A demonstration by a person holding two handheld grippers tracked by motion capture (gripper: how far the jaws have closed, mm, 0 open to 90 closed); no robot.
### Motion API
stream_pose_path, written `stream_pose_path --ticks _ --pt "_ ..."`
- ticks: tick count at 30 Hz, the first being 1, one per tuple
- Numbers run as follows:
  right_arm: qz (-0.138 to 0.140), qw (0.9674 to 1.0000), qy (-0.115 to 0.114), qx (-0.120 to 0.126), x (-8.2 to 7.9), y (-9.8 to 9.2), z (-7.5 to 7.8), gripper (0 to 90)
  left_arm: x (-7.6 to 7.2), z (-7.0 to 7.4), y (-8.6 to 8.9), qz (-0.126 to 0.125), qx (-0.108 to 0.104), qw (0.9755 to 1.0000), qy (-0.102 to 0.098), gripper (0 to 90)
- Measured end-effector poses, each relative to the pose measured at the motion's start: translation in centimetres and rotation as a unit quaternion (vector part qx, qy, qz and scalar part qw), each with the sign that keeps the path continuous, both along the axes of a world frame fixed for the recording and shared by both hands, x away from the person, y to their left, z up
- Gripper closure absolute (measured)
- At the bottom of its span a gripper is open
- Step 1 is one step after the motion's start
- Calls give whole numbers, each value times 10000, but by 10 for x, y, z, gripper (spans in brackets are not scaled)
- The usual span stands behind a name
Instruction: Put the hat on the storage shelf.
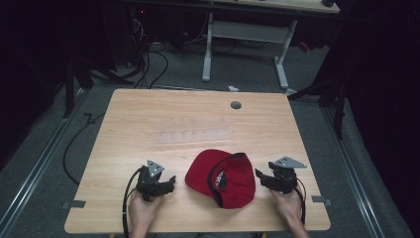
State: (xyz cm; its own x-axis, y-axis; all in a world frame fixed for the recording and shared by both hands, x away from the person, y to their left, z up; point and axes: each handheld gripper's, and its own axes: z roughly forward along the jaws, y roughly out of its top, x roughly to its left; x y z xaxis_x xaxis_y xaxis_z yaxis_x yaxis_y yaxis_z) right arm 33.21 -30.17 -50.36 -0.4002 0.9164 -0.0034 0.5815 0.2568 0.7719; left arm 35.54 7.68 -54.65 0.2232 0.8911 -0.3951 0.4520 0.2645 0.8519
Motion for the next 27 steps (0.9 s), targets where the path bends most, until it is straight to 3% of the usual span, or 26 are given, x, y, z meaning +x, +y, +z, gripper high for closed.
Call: stream_pose_path --ticks 11,16,27 --pt "360 9989 -173 257 2 13 15 339 0 0 0 -11 5 10000 1 253" --pt "610 9973 -85 395 10 23 19 322 0 0 0 -16 3 10000 7 251" --pt "759 9961 68 442 35 43 16 303 0 0 0 -17 6 10000 5 250"
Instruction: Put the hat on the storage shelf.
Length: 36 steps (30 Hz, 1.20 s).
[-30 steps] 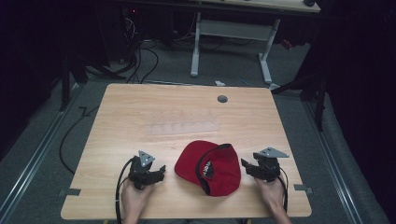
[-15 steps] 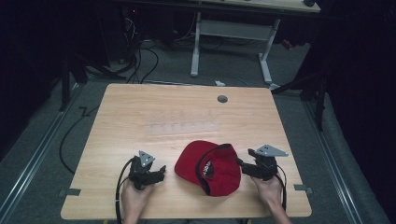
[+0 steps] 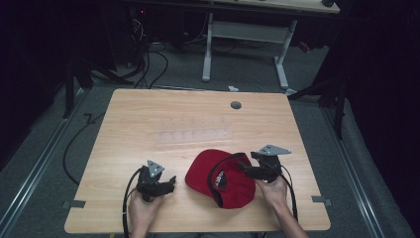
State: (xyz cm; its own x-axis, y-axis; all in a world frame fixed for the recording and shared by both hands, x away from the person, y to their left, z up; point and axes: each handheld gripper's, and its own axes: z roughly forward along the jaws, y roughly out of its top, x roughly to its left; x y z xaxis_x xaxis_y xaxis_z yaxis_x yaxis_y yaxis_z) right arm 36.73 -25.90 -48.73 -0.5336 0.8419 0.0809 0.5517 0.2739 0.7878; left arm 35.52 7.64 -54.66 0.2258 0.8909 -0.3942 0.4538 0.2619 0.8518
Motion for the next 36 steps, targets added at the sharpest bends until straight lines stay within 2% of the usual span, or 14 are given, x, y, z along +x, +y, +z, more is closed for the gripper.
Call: stream_pose_path --ticks 5,16,21,28,33,34,36 --pt "114 9999 104 -25 9 8 -6 298 0 0 0 1 -1 10000 -1 250" --pt "336 9988 291 208 25 19 -15 313 0 0 0 11 -9 10000 2 250" --pt "402 9970 575 329 33 19 -28 336 0 0 0 15 -23 10000 0 250" --pt "509 9950 729 447 39 19 -38 335 0 0 0 13 -17 10000 1 250" --pt "644 9947 762 238 37 23 -41 446 0 0 0 17 -22 10000 1 250" --pt "644 9947 762 238 37 23 -41 446 0 0 0 16 -21 10000 1 250" --pt "686 9955 638 114 33 23 -42 556 0 0 0 13 -6 10000 3 250"
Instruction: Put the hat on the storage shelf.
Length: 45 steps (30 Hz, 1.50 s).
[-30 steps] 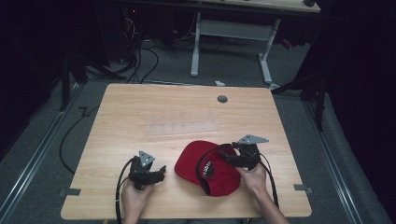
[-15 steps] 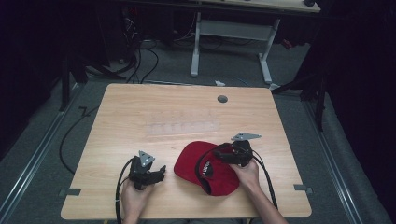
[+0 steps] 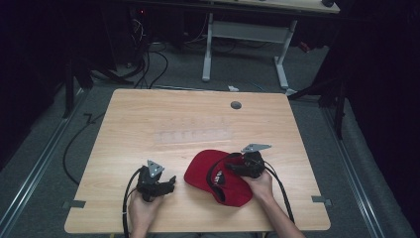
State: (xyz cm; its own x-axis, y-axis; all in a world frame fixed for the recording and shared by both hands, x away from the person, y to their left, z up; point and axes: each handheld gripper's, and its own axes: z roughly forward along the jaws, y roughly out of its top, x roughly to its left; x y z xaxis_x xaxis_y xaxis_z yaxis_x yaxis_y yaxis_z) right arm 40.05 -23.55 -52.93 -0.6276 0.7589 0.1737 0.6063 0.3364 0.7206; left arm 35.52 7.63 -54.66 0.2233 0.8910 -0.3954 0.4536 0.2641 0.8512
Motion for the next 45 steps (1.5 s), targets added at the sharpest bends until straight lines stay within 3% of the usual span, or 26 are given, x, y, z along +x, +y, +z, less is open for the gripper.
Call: stream_pose_path --ticks 5,9,11,18,25,31,41,45 --pt "120 9998 -111 -125 -6 -3 3 701 0 0 0 9 -16 10000 0 251" --pt "240 9996 -144 29 -10 -9 5 816 0 0 0 8 -19 10000 1 252" --pt "275 9995 -138 50 -12 -11 8 832 0 0 0 8 -20 10000 -1 252" --pt "367 9991 -202 104 -18 -14 18 845 0 0 0 9 -18 10000 2 252" --pt "415 9984 -210 320 -24 -17 29 849 0 0 0 4 -9 10000 2 253" --pt "305 9984 -168 445 -27 -23 35 851 0 0 0 12 -21 10000 -3 256" --pt "204 9976 -327 570 -35 -32 54 853 0 0 -2 -59 6 10000 12 213" --pt "142 9964 -475 681 -41 -37 70 852 -3 0 -4 -133 147 9998 -97 260"
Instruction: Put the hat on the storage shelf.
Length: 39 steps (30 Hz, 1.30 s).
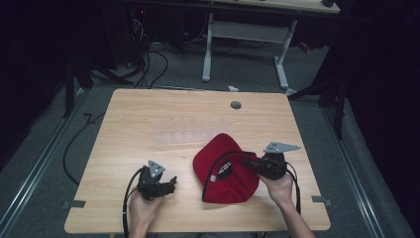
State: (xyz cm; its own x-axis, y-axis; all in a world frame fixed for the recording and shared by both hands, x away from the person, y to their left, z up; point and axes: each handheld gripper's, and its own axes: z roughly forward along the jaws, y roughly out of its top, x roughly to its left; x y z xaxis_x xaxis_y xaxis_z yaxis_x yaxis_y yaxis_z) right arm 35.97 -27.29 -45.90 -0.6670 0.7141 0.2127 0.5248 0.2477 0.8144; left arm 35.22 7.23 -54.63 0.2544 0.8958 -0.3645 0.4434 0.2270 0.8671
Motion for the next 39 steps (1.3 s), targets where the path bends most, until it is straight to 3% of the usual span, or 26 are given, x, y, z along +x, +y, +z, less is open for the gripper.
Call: stream_pose_path --ticks 5,9,12,19,22,25,39 --pt "3 10000 -54 -16 -2 1 9 853 -5 2 -5 -135 116 9998 -121 270" --pt "31 10000 -70 10 -3 2 16 852 -10 5 -9 -281 -93 9995 -139 268" --pt "38 9999 -89 54 -4 2 20 853 -12 4 -15 -390 -26 9992 -100 272" --pt "80 9997 -125 209 -5 4 31 853 -17 8 -38 -633 154 9976 -246 268" --pt "113 9995 -154 271 -5 6 35 852 -16 10 -46 -747 173 9970 -142 279" --pt "146 9992 -152 345 -3 9 39 852 -17 13 -56 -916 90 9956 -152 278" --pt "177 9991 -96 367 1 24 42 851 -22 21 -69 -1102 -85 9933 -335 210"
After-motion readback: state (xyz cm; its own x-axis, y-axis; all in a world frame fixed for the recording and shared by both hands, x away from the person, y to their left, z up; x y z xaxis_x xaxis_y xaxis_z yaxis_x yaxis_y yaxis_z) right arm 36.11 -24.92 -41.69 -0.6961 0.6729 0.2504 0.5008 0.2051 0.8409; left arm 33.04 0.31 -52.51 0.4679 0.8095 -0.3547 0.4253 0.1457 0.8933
